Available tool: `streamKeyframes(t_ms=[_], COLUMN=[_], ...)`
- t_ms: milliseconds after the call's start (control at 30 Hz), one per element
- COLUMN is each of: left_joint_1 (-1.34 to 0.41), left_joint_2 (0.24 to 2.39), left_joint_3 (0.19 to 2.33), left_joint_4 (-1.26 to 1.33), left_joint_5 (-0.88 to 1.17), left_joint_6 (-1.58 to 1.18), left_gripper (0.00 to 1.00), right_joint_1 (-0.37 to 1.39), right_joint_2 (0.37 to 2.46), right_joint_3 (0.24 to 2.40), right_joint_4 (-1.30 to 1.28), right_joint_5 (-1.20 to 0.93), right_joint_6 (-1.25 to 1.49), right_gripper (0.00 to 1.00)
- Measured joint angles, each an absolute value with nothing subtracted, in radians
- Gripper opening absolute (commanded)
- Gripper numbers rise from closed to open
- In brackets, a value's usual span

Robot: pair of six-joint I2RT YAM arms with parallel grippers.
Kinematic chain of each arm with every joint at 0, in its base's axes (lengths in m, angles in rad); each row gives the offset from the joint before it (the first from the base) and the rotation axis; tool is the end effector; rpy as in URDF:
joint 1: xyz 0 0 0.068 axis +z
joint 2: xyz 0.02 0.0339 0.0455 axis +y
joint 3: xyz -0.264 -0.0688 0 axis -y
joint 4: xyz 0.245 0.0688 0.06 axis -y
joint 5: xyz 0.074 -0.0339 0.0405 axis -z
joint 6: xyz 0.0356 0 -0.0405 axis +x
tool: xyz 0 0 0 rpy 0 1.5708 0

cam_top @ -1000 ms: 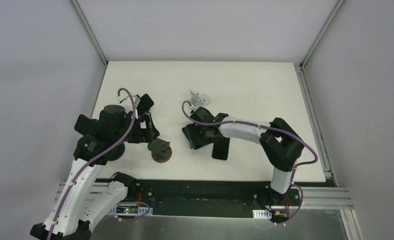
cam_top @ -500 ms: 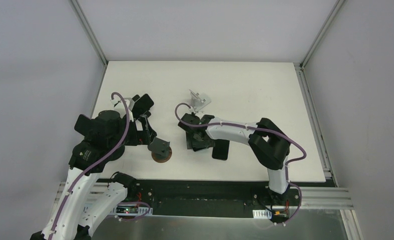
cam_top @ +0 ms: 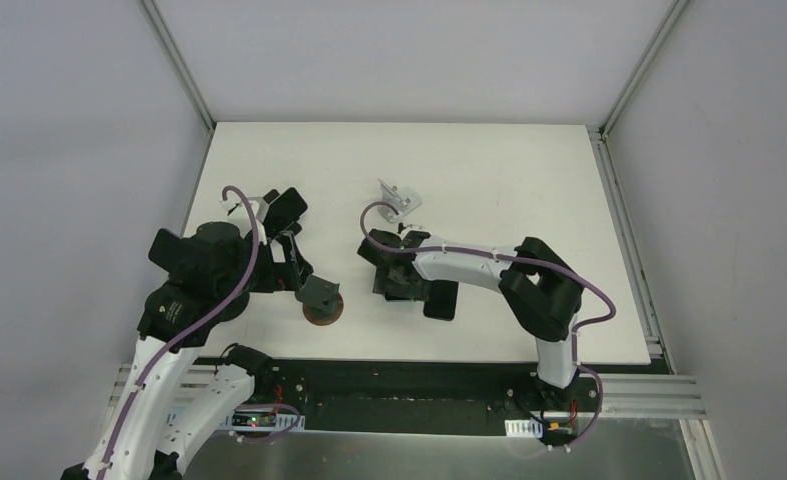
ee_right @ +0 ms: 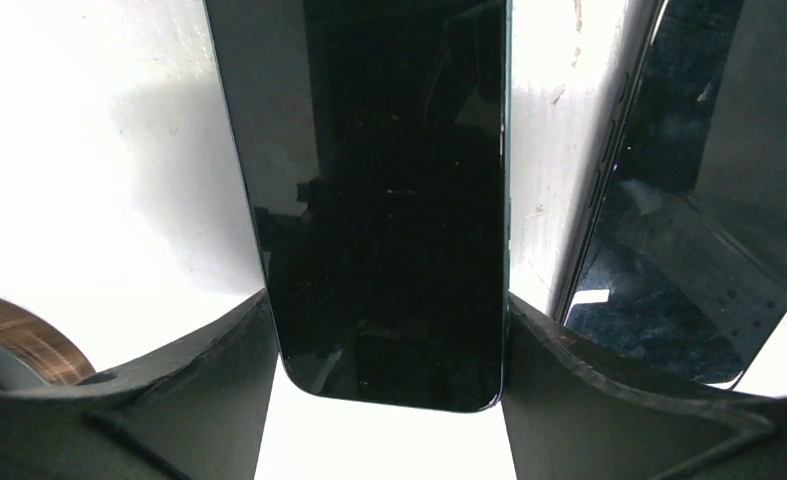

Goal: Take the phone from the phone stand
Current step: Place the phone at the center of the board.

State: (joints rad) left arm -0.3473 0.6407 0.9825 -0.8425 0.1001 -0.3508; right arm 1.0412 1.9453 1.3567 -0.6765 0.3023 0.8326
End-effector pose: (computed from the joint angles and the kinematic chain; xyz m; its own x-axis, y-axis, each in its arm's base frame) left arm 0.1070 -0.0425 0.3574 -0.5686 -0.1578 -0.8073 0.2403 0.9067 -0.3465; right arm 0.2042 0.3279 0.1701 -0.9001 -0.1399 -0.4125 -0.1676 0.9853 0.0316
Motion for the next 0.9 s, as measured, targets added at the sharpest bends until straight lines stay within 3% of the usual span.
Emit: streamKeyframes(t_ms=[233,500,567,900], left_joint_1=[-0.347,-0.347,-0.347,-0.347], left_joint_2=[0.625,0.626,0.625,0.604], left_joint_3=[0.982,0.982,0.982,0.977], left_joint_4=[-0.842,-0.842,-0.842,-0.842], left_joint_5=[0.101,0.102,0.103,0.103], left_joint_6=[-0.351,-0.351,-0.351,-0.351], left_gripper=[0.92,0.92,0.92,0.92], right_joint_1=[1.041,1.041,1.041,1.041], right_joint_2=[1.908,1.882,1.875,1.81], right_joint_3=[1.308,1.275,1.266,1.189], right_joint_4=[-0.649,-0.632,-0.632,-0.619], right_joint_5=[0.289,0.276,0.27,0.243], right_joint_6=[0.887,0.899,0.897,0.872], right_gripper=[0.71,0.85,0.93,0.92])
